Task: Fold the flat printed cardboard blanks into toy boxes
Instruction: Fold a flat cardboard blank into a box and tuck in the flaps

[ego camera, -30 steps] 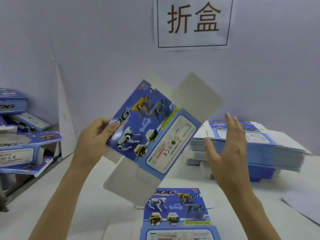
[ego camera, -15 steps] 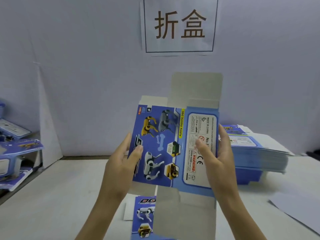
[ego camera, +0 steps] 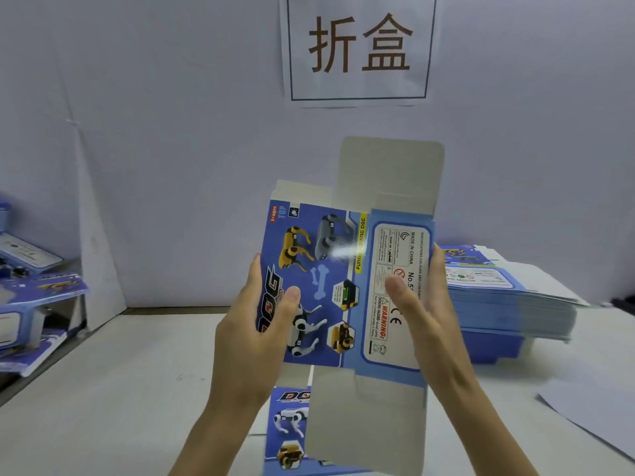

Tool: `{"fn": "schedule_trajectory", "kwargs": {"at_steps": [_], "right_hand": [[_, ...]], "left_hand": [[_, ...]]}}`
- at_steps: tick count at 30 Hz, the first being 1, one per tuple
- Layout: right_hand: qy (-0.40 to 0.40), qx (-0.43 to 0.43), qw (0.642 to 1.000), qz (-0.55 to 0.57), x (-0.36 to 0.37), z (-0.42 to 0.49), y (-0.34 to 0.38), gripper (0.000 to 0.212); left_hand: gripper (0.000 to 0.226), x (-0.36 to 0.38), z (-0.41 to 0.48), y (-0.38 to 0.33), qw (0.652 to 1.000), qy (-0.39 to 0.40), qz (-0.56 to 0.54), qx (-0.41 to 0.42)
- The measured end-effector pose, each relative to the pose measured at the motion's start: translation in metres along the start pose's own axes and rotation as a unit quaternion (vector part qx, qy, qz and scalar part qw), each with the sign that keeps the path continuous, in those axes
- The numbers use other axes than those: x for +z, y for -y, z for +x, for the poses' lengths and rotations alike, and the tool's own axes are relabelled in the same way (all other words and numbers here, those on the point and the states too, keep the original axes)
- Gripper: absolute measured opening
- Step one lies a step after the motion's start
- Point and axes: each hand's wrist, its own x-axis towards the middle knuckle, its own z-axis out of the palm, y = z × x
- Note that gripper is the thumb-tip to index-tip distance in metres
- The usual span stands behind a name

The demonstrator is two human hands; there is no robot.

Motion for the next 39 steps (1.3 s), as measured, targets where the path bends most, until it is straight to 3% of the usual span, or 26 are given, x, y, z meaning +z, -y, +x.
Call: {"fn": "schedule_trajectory", "kwargs": {"at_steps": [3, 6, 9, 11, 13, 15, 17, 19, 22, 27, 30, 33, 36, 37, 39], "right_hand": [[0.029, 0.024, 0.999, 0.016, -0.001, 0.0, -0.004, 0.111], [0.03, 0.024, 0.999, 0.035, 0.0, 0.0, -0.003, 0.107], [0.025, 0.001, 0.997, 0.078, 0.0, 0.0, -0.002, 0.089], [0.024, -0.009, 0.996, 0.085, -0.002, 0.002, -0.003, 0.065], [0.012, 0.013, 0.997, 0.069, -0.002, 0.004, -0.006, 0.048], [-0.011, 0.001, 0.998, -0.059, 0.001, 0.002, -0.007, 0.059], [-0.047, -0.087, 0.959, -0.265, 0.004, -0.001, -0.006, 0.082], [-0.024, -0.188, 0.914, -0.359, 0.006, -0.003, -0.006, 0.08], [0.025, -0.179, 0.919, -0.35, 0.006, -0.005, 0.0, 0.078], [0.016, -0.214, 0.893, -0.396, 0.001, -0.006, 0.014, 0.08], [-0.005, -0.219, 0.898, -0.382, -0.008, -0.004, 0.026, 0.073], [-0.044, -0.226, 0.892, -0.389, -0.025, -0.002, 0.042, 0.051], [-0.072, -0.231, 0.858, -0.454, -0.046, 0.001, 0.052, 0.042], [-0.073, -0.229, 0.86, -0.449, -0.054, 0.002, 0.053, 0.039], [-0.071, -0.214, 0.901, -0.37, -0.068, 0.005, 0.055, 0.024]], "left_hand": [[0.077, -0.002, 0.001, 0.002, 1.0, 0.003, -0.005, -0.021], [0.073, -0.003, 0.003, 0.006, 0.999, 0.015, -0.023, -0.044], [0.048, -0.007, 0.008, 0.009, 0.995, 0.038, -0.061, -0.066], [0.033, -0.017, 0.014, 0.011, 0.986, 0.075, -0.111, -0.1], [0.037, -0.028, 0.02, 0.012, 0.967, 0.114, -0.174, -0.147], [0.043, -0.036, 0.021, 0.011, 0.956, 0.135, -0.202, -0.163], [0.042, -0.038, 0.021, 0.009, 0.964, 0.147, -0.171, -0.139], [0.038, -0.038, 0.019, 0.006, 0.97, 0.168, -0.138, -0.105], [0.037, -0.04, 0.016, 0.0, 0.969, 0.201, -0.132, -0.063], [0.04, -0.035, 0.007, -0.014, 0.961, 0.241, -0.137, -0.022], [0.041, -0.029, 0.002, -0.02, 0.955, 0.267, -0.128, 0.022], [0.044, -0.021, -0.002, -0.019, 0.972, 0.203, -0.065, 0.102], [0.05, -0.011, -0.001, -0.01, 0.981, 0.109, 0.053, 0.152], [0.057, -0.009, 0.0, -0.005, 0.981, 0.102, 0.08, 0.142], [0.076, -0.009, 0.003, 0.003, 0.984, 0.146, 0.087, 0.054]]}}
